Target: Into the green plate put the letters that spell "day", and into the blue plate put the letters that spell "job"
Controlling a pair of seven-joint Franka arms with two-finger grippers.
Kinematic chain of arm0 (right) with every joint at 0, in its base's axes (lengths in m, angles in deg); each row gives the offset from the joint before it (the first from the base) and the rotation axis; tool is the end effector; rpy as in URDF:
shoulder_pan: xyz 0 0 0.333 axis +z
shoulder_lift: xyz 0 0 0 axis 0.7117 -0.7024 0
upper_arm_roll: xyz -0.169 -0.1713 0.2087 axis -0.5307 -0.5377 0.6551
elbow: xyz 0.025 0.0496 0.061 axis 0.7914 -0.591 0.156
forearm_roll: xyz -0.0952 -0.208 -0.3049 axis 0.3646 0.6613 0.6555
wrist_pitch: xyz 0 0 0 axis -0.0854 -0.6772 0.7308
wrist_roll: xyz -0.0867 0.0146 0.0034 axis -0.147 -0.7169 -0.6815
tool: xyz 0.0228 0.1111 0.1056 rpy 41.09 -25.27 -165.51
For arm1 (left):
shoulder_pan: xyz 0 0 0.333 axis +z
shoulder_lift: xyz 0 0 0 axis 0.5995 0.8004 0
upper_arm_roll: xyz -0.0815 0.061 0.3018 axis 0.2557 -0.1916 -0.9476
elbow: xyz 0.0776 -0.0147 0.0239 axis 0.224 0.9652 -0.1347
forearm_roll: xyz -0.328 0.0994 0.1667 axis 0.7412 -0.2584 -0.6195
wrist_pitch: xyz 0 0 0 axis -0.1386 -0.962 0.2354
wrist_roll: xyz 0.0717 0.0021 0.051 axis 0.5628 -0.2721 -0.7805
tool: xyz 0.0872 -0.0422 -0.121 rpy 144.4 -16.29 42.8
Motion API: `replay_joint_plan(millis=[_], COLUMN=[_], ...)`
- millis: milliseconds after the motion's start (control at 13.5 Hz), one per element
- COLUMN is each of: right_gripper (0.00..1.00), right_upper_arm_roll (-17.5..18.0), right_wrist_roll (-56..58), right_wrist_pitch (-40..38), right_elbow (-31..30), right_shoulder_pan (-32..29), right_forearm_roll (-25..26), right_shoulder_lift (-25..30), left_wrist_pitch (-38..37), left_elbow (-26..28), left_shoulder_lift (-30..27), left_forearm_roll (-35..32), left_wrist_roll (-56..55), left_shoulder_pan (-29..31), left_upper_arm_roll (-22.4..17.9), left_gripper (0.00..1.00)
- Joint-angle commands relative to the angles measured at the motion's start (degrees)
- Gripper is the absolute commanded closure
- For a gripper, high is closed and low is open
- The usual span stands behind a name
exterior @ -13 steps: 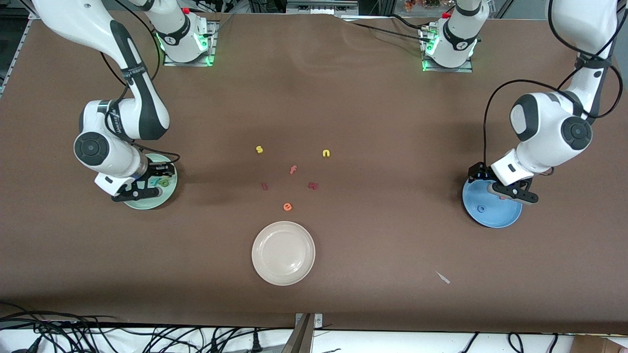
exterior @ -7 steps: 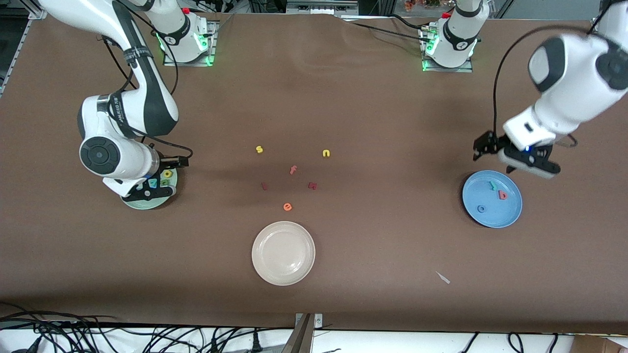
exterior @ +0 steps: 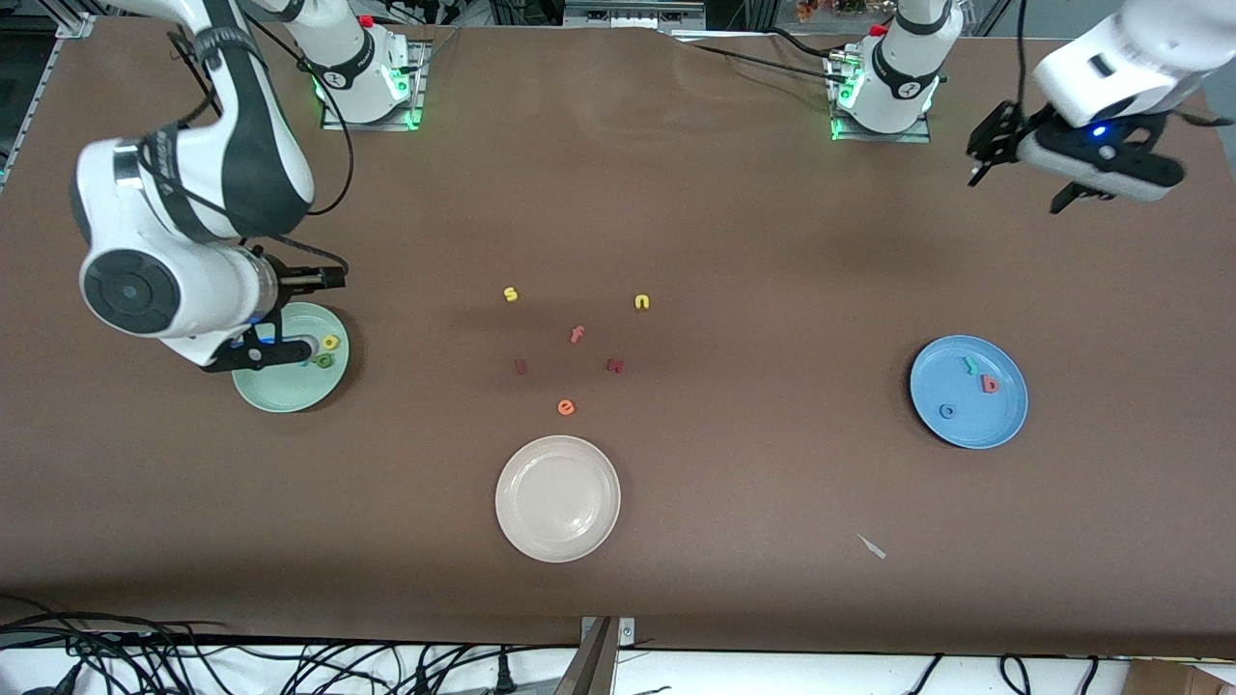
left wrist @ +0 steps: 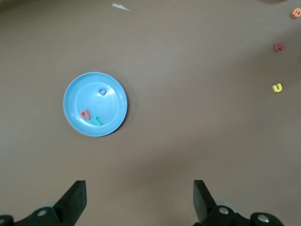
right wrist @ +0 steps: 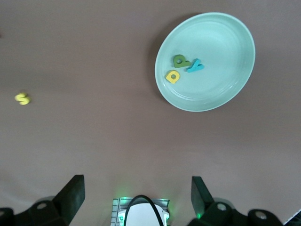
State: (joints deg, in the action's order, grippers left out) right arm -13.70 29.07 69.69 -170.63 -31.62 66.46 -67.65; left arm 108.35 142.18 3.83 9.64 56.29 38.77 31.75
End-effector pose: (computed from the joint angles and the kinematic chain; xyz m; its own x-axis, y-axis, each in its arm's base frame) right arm 0.5682 0.1134 0.4080 0.9120 0.1197 -0.3923 0.1656 -0.9825 0.0850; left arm 0.4641 -0.0505 0.5707 0.9417 -0.3357 0.0243 -0.3358 -0.9419 -0.0005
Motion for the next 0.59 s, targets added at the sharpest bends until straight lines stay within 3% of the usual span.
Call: replay_joint_plan(millis=[0,74,223,520], right_gripper=[0.0,0.0,0.0,0.0], right_upper_arm_roll=[1.42,2.47,5.02,4.51], right_wrist_roll=[0.71,0.45,0.54,0.36], right_wrist_pitch=[2.48,2.84,2.4,1.53], right_elbow=[-5.56,-6.53,-6.28,-6.1], right_shoulder_pan=[-1.01,-2.05,-5.83,-8.74], right_forearm_roll=[-0.7,-0.79,-0.7,-2.2], right_shoulder_lift=[9.93,13.18,17.59,21.47], left_wrist_pitch=[-4.0,-4.35,-4.27,-5.66], left_elbow=[-6.7,-7.5,-7.51,-8.39], left_shoulder_lift=[5.03,5.57,5.4,6.37], left_forearm_roll=[-1.02,-0.84,-1.01,-1.63], left_wrist_roll=[0.32,0.23,-1.08,-8.91], left_shoulder_pan=[-6.03,-7.2,-7.38,-7.56], left_upper_arm_roll=[-10.46,-12.6,-12.36,-11.74], left_gripper=[0.0,0.0,0.0,0.0])
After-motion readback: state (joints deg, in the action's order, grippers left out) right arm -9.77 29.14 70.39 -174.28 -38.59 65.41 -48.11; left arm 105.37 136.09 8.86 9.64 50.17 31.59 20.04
